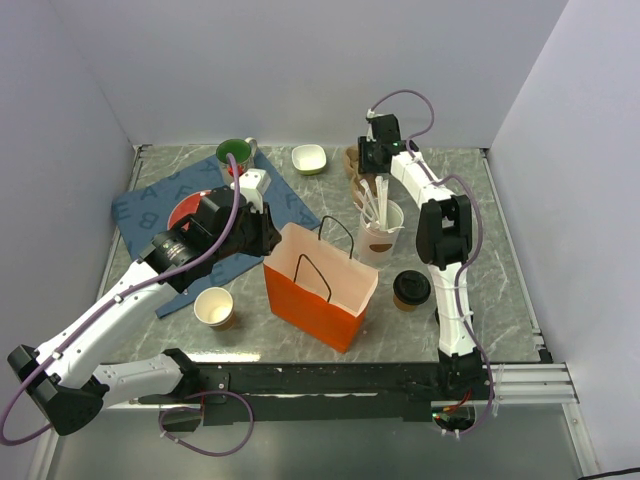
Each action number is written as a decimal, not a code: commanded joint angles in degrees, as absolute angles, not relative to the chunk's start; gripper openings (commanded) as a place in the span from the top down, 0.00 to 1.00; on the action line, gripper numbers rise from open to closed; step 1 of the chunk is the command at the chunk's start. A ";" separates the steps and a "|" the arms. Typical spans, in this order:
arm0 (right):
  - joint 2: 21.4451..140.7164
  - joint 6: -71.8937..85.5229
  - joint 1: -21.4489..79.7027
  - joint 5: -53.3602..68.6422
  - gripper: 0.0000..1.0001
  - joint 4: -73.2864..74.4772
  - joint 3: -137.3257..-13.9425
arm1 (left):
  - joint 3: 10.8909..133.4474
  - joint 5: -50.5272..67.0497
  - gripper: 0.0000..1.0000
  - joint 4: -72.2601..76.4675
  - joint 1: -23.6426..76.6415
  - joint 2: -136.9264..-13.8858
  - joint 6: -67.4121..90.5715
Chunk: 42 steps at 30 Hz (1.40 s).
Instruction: Pack the takeout coffee
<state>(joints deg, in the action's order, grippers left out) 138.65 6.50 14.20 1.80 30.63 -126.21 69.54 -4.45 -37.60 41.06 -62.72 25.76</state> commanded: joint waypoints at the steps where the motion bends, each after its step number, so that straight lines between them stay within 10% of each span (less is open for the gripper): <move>1: 132.72 7.47 13.45 2.46 0.54 28.04 -127.27 | 71.10 -5.45 0.78 -37.00 40.87 -61.61 25.58; 42: 134.12 4.48 15.47 -0.26 0.36 33.92 -126.65 | 69.79 -7.03 0.78 -36.47 40.69 -61.26 25.66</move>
<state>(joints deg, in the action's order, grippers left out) 135.46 5.45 14.92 0.21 32.84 -126.98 69.52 -5.63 -37.58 41.06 -62.70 25.78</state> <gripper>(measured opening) 0.634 0.219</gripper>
